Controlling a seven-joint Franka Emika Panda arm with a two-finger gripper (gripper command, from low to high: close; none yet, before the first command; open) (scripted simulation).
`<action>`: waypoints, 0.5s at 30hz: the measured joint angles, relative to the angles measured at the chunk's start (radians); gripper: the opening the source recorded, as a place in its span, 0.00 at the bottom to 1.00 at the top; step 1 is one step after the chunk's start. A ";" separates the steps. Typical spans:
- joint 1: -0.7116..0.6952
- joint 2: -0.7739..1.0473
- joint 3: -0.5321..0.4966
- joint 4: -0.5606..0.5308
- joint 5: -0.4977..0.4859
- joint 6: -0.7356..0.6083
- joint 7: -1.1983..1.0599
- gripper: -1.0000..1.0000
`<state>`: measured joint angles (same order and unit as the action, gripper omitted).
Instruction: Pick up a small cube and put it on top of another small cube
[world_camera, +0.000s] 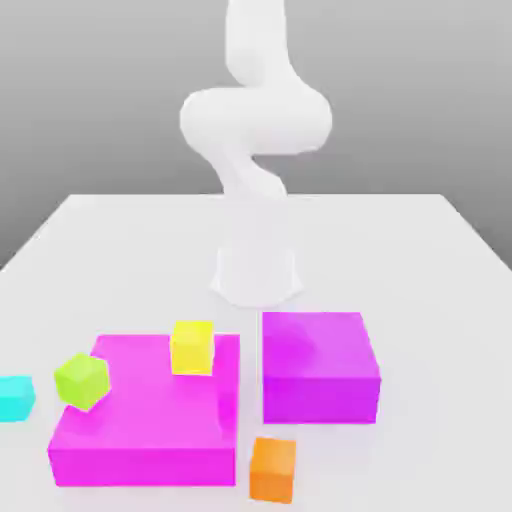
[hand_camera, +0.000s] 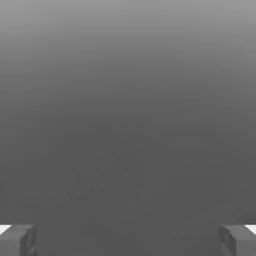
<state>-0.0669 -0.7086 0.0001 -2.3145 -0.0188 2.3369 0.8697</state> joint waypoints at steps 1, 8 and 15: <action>-0.026 0.039 -0.003 -0.006 -0.010 0.016 0.031 0.50; -0.187 0.296 -0.037 -0.047 -0.065 0.118 0.230 0.50; -0.315 0.550 -0.111 -0.087 -0.079 0.221 0.396 0.50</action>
<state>-0.3820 -0.1589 -0.1110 -2.4015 -0.0975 2.5578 1.2657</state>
